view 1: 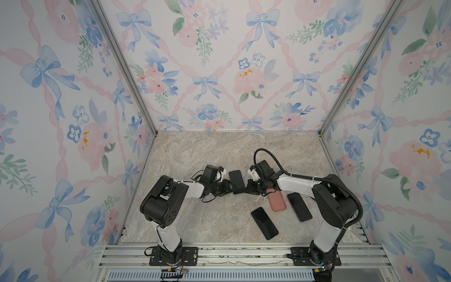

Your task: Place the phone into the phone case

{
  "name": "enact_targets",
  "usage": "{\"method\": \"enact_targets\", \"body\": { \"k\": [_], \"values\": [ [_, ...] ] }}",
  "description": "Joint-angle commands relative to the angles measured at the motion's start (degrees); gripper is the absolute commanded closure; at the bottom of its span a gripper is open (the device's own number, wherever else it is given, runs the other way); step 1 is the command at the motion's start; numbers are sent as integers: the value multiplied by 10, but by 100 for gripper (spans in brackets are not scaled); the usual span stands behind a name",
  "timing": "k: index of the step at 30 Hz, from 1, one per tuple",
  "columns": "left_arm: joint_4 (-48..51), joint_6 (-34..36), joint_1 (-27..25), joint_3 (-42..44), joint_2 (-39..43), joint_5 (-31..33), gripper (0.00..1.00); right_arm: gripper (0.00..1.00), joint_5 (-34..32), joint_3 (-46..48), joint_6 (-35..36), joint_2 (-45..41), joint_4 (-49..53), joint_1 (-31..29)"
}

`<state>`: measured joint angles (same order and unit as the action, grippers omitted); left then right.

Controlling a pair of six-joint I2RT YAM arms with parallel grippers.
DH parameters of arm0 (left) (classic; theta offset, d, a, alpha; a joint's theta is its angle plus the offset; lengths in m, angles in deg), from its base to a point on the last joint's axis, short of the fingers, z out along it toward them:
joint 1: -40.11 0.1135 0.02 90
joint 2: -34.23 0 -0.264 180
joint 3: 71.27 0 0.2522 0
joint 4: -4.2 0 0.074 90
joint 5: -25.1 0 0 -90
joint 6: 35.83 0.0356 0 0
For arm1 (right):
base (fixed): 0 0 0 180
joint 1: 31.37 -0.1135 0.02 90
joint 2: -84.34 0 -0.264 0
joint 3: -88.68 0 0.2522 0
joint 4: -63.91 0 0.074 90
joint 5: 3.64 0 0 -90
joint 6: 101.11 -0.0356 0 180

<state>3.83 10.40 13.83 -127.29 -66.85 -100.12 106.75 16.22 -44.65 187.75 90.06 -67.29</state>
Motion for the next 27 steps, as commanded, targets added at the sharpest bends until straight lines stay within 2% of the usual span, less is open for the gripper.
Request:
{"method": "enact_targets", "body": {
  "k": [1,16,22,27],
  "values": [
    [55,2,-11,20,-19,11,55,88,-14,13,-5,43,-17,-4],
    [45,1,-11,29,-15,13,55,89,-78,-4,-5,58,50,-30],
    [35,1,-11,37,-12,11,55,89,-127,-23,6,74,90,-51],
    [36,1,-8,38,-8,9,55,88,-133,-33,7,27,115,-57]
  ]
}}
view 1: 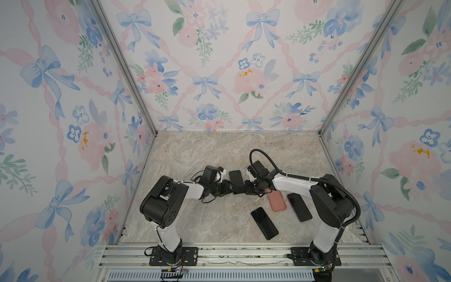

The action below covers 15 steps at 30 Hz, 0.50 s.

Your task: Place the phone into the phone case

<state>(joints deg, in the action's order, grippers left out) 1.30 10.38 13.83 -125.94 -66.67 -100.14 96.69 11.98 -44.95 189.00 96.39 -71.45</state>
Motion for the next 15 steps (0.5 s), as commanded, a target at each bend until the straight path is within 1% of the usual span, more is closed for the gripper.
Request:
{"method": "enact_targets", "body": {
  "k": [1,3,7,11,12,13,15],
  "values": [
    [69,4,-7,25,-4,12,55,87,-38,1,14,-3,63,-14],
    [100,14,-6,22,10,30,55,84,-50,-8,20,-35,76,-13],
    [155,25,-3,18,36,55,55,76,-40,2,24,-66,45,2],
    [203,20,-7,4,46,55,56,68,-13,3,26,-53,2,16],
    [211,15,-6,0,47,53,58,66,-6,-1,26,-47,-9,17],
    [212,8,-6,-4,46,45,61,65,0,-3,26,-40,-19,18],
    [212,-5,-8,-8,41,24,60,63,11,-10,24,-26,-32,18]
  ]
}}
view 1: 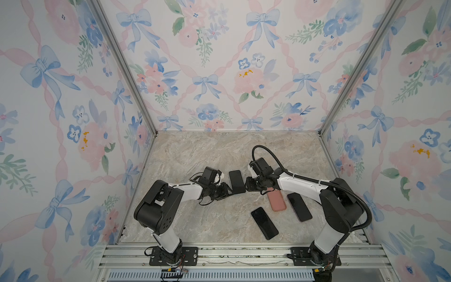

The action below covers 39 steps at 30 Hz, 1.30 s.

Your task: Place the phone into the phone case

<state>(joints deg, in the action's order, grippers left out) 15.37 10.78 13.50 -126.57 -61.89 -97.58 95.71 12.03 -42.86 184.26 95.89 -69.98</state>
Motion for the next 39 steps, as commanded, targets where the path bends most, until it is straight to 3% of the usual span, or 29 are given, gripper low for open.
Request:
{"method": "enact_targets", "body": {
  "k": [1,7,23,39],
  "values": [
    [72,-15,-6,-2,-11,-8,60,63,24,-9,2,27,-36,3],
    [100,-24,-10,-52,-36,-8,59,59,36,28,-2,31,-73,13],
    [100,-22,-18,-84,-87,12,71,59,72,58,-10,61,-127,14],
    [100,-25,-22,-92,-94,22,91,74,77,66,-36,72,-144,-20]
  ]
}}
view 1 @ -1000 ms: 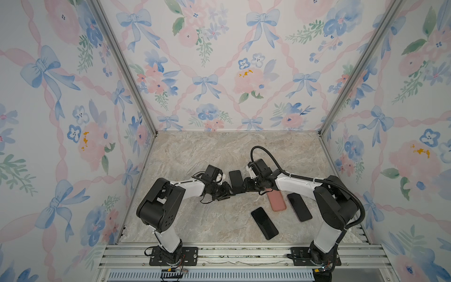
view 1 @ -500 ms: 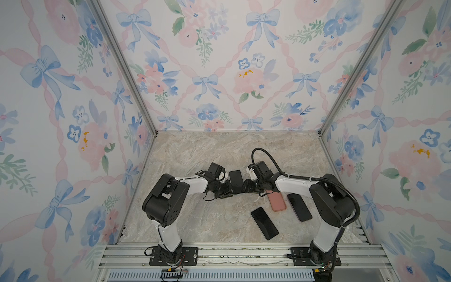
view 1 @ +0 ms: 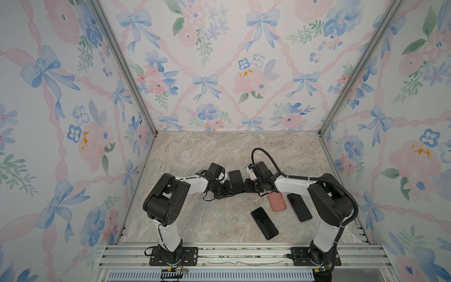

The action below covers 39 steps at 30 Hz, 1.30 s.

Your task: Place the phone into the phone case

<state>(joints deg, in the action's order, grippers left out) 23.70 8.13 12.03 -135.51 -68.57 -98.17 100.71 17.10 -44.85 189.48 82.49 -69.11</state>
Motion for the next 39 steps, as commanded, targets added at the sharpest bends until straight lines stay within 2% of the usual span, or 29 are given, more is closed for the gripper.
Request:
{"method": "enact_targets", "body": {
  "k": [1,7,11,14,18,22,30,39],
  "values": [
    [16,1,-8,-3,-27,28,92,76,27,16,-17,20,-11,-30],
    [17,0,-11,-2,-20,31,92,85,19,27,-43,22,-17,-37],
    [17,0,-11,2,-13,33,92,85,23,26,-45,22,-17,-39],
    [19,3,-9,11,9,44,88,81,18,18,-33,-6,9,-32],
    [59,35,6,-8,35,79,74,73,8,-14,-3,-44,55,-17],
    [79,62,31,-47,26,99,65,64,9,-72,19,-12,78,0],
    [89,90,54,-148,-41,81,60,61,21,-186,53,72,90,38],
    [96,104,62,-181,-93,69,59,57,50,-210,63,127,90,66]
  ]
}}
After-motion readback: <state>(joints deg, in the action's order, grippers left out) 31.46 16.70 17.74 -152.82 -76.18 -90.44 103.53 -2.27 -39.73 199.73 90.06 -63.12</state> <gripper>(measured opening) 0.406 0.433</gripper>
